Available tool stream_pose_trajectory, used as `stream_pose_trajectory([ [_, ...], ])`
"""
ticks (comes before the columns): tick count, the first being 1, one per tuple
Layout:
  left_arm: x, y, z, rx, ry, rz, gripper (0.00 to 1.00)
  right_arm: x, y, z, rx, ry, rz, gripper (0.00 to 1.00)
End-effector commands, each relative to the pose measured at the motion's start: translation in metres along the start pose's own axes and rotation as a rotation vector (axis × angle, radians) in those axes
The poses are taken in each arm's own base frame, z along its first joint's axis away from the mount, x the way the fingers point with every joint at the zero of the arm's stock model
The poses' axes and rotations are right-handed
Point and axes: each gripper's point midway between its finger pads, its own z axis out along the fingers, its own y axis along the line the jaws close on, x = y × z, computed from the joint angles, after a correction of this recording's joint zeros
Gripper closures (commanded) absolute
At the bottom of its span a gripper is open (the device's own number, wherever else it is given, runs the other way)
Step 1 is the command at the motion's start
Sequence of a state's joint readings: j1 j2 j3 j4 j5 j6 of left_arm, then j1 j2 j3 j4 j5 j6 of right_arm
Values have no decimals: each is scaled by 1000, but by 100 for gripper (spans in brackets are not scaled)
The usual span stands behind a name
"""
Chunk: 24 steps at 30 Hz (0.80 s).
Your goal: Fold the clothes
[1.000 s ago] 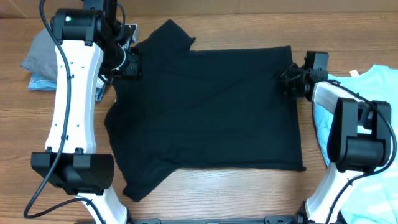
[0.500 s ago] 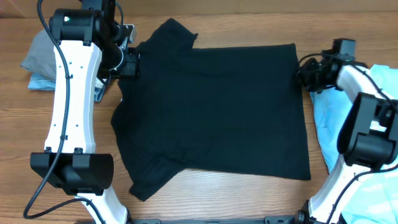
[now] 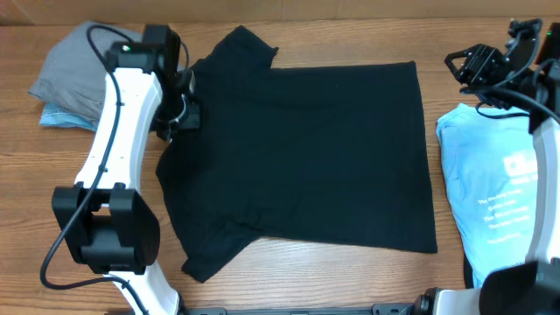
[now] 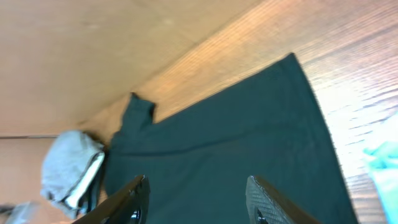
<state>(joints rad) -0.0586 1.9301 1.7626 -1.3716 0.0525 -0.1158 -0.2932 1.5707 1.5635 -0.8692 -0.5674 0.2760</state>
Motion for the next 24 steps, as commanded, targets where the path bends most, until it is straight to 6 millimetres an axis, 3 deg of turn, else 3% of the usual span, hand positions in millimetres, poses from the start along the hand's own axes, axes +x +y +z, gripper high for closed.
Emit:
stream_pose_trajectory([
  [1,-6,6,38,-19,-51,-40,93,11,13,-7,-16,26,-15,45],
  [6,-16,5,91,5,-142,-29,96,27,17,-6,-12,79,-1,46],
  [12,-20,7,128,17,-239,-11,96,32,22,-3,-18,96,-9,46],
  [16,-24,18,146,-34,-281,-19,96,34,23,-2,-19,103,-8,47],
  [20,-30,37,187,-98,-260,-47,96,37,28,0,-26,113,-17,47],
  [24,-41,54,216,-99,-234,-112,96,42,35,3,-37,127,-34,47],
])
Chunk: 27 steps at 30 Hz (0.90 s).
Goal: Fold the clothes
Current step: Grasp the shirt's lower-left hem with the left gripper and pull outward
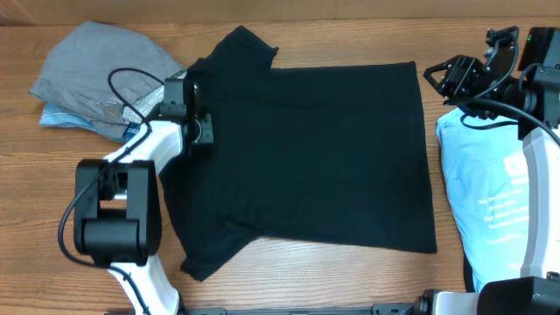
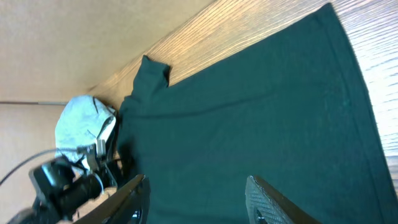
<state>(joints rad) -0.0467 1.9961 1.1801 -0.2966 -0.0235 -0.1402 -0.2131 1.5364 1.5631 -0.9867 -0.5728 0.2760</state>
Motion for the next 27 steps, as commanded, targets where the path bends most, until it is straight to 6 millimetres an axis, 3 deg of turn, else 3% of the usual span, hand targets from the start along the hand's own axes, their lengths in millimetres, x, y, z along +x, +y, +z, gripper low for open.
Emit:
stream_pose_trajectory([
  [1,56,38,63,-81,205,-77,96,5,11,5,-19,15,-34,47],
  [4,28,39,62,-38,182,-85,96,7,13,6,-17,20,-40,47],
  [8,-19,32,44,2,138,-25,96,5,7,7,22,10,-40,46],
  [12,-47,19,19,30,146,47,95,7,-14,6,135,9,-15,45],
  [15,-62,10,-6,41,166,64,92,16,-42,5,277,29,67,42],
  [20,-93,-2,-68,82,169,66,86,39,-75,11,395,107,173,39],
  [24,-115,-2,-145,72,122,69,84,70,-90,24,404,201,215,38],
  [27,-119,0,-199,60,80,71,81,88,-90,30,367,267,198,37],
])
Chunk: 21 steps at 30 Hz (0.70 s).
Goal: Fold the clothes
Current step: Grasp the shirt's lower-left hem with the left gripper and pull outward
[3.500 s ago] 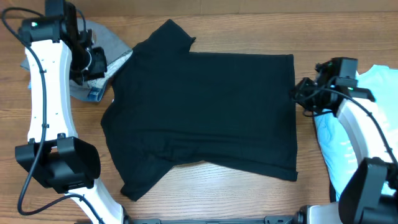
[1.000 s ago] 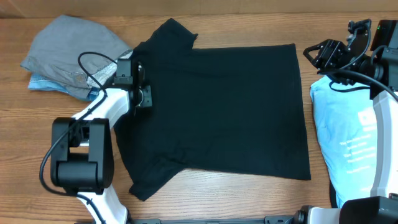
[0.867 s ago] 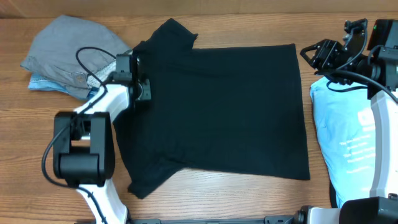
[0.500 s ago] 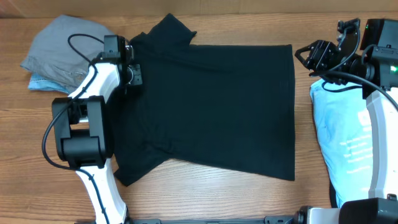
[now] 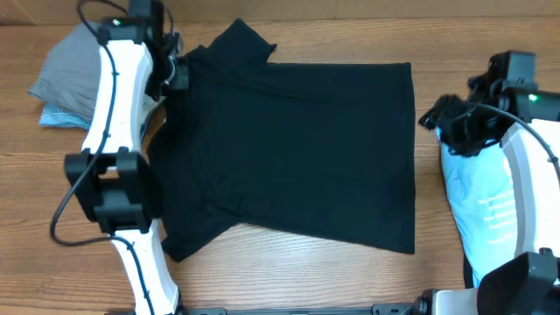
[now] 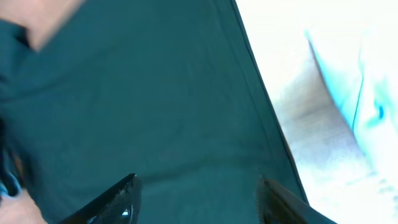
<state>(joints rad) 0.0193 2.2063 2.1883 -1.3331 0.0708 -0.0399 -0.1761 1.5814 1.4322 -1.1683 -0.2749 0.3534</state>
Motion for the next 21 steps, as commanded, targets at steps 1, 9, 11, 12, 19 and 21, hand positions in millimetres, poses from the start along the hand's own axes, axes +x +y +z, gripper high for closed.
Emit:
stream_pose_trajectory([
  [1,-1,-10,-104,1,-173,45,80,17,-3,11,-24,73,-28,37],
  [9,73,-3,-196,-54,-188,23,71,30,4,6,-71,116,-47,37],
  [11,84,-5,-208,-45,-205,17,72,32,4,3,-70,118,-46,37],
  [12,91,-6,-212,-34,-211,7,71,33,4,2,-69,120,-46,37],
  [19,157,-3,-205,-31,-124,-93,68,42,4,-7,-69,129,-60,36],
  [21,183,0,-188,-38,-51,-125,64,43,3,-8,-68,133,-58,36],
])
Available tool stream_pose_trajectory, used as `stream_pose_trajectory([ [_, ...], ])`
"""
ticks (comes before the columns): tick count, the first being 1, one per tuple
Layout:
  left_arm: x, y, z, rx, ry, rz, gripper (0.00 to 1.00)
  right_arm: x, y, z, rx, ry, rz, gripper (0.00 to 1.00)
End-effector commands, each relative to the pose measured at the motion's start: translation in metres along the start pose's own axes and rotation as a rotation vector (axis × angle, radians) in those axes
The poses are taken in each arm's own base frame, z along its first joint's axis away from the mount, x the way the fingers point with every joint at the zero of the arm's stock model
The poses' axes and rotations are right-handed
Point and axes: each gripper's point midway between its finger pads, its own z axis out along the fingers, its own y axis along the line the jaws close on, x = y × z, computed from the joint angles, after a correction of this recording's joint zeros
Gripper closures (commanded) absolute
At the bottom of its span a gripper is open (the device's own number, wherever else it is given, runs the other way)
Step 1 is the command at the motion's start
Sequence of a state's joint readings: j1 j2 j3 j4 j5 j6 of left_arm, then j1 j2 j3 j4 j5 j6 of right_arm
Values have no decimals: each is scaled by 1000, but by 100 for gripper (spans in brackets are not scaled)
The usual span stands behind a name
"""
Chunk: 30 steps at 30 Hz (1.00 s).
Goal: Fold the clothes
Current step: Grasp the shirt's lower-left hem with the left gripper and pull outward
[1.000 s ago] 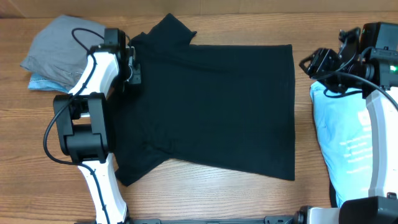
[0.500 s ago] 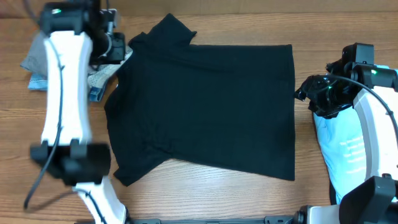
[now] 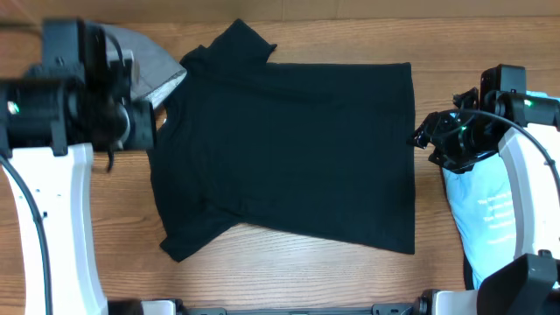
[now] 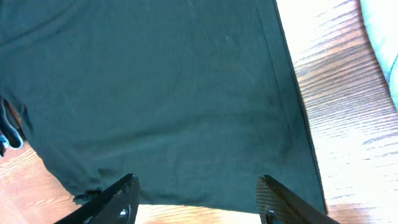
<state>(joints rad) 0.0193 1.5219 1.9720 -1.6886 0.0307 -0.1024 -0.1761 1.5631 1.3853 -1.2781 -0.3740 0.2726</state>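
Observation:
A black T-shirt [image 3: 289, 149] lies spread flat in the middle of the wooden table, collar to the left and hem to the right. In the right wrist view the black T-shirt [image 4: 155, 93] fills the frame, its edge running down the right side. My right gripper [image 3: 426, 138] hovers just off the shirt's right edge, and in its own view the right gripper [image 4: 198, 190] is open with nothing between its fingertips [image 4: 127, 186]. My left arm [image 3: 83, 105] is raised at the far left, off the shirt; its fingers cannot be made out.
A folded light blue shirt [image 3: 486, 210] lies at the right edge under my right arm. A grey garment [image 3: 153, 61] sits at the back left, partly hidden by my left arm. Bare wood [image 3: 289, 271] shows along the front.
My left arm has left the shirt's upper left corner and now stands raised at the far left. My right gripper has shifted slightly nearer along the shirt's right edge. The shirt lies as before.
At first my left gripper was at the shirt's left shoulder and my right gripper was open at the back right. Then the left gripper lay on the shirt. Later the shirt lay further left with the right gripper beside its right edge; now the left arm is withdrawn.

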Motion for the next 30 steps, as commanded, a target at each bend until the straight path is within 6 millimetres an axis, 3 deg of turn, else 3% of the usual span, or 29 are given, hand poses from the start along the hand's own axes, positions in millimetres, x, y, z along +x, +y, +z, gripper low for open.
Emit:
stream_pose_trajectory([
  [1,40,3,19,-15,95,-83,61,3,5,-10,-22,-24,-27,35],
  [4,61,-4,57,34,182,-97,52,3,5,-10,-22,-25,-31,35],
  [7,76,-24,112,155,277,-117,47,1,5,-10,-23,-31,-56,34],
  [10,93,-32,155,210,364,-137,47,1,5,-10,-23,-31,-57,34],
  [13,103,-36,193,238,412,-149,54,1,5,-10,-23,-31,-59,34],
  [16,105,-37,224,250,430,-146,73,1,5,-10,-23,-31,-59,34],
  [20,108,-39,246,252,469,-148,90,2,5,-10,-23,-30,-59,33],
  [23,119,-50,246,270,523,-129,95,1,5,-10,-23,-31,-59,34],
  [30,165,-84,241,211,641,29,96,1,5,-10,-20,-33,-59,34],
])
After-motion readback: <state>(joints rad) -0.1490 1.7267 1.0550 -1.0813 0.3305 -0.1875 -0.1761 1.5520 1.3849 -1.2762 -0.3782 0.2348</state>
